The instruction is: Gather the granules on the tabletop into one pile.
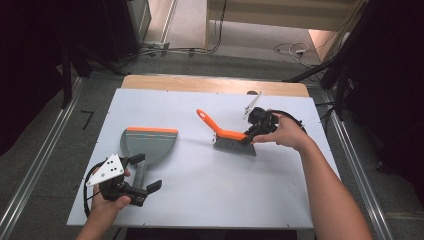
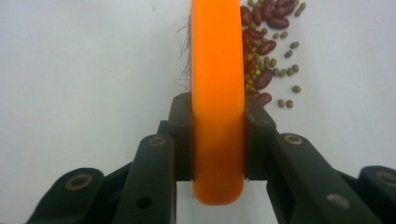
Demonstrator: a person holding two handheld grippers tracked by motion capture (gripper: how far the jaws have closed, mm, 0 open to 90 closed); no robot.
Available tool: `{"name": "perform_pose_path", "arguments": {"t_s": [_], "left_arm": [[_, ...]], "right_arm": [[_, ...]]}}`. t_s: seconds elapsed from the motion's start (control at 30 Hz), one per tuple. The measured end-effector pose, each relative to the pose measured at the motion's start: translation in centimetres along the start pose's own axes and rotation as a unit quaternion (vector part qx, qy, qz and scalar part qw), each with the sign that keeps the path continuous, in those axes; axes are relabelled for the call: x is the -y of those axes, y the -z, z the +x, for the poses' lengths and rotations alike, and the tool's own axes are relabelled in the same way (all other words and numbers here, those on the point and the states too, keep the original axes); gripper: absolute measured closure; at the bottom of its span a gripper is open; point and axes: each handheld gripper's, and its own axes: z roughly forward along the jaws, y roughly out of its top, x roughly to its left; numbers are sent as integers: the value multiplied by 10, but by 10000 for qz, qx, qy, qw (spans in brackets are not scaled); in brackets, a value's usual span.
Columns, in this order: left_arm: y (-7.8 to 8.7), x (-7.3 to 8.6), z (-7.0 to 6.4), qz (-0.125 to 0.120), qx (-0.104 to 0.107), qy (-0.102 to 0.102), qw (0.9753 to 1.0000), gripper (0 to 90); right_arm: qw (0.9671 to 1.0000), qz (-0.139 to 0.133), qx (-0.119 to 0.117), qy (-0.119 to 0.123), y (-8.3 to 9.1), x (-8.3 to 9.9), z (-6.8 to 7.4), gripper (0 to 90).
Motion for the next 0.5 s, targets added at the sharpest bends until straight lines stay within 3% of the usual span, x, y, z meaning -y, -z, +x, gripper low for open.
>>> {"name": "perform_pose_path", "arguments": {"t_s": [0.13, 0.3, 0.4, 0.5], "left_arm": [[0, 0, 0, -14, -2, 6, 10000, 0], [-1, 0, -1, 7, 9, -15, 10000, 0], [-1, 0, -1, 9, 11, -12, 10000, 0], [-2, 0, 0, 15, 5, -7, 10000, 0]], "right_arm": [[9997, -237, 39, -44, 15, 0, 1, 681], [9965, -545, 605, -196, 28, -1, -5, 680], [9919, -649, 1065, -222, 28, -1, -10, 680], [9869, -543, 1500, -244, 23, -4, -13, 680]]}}
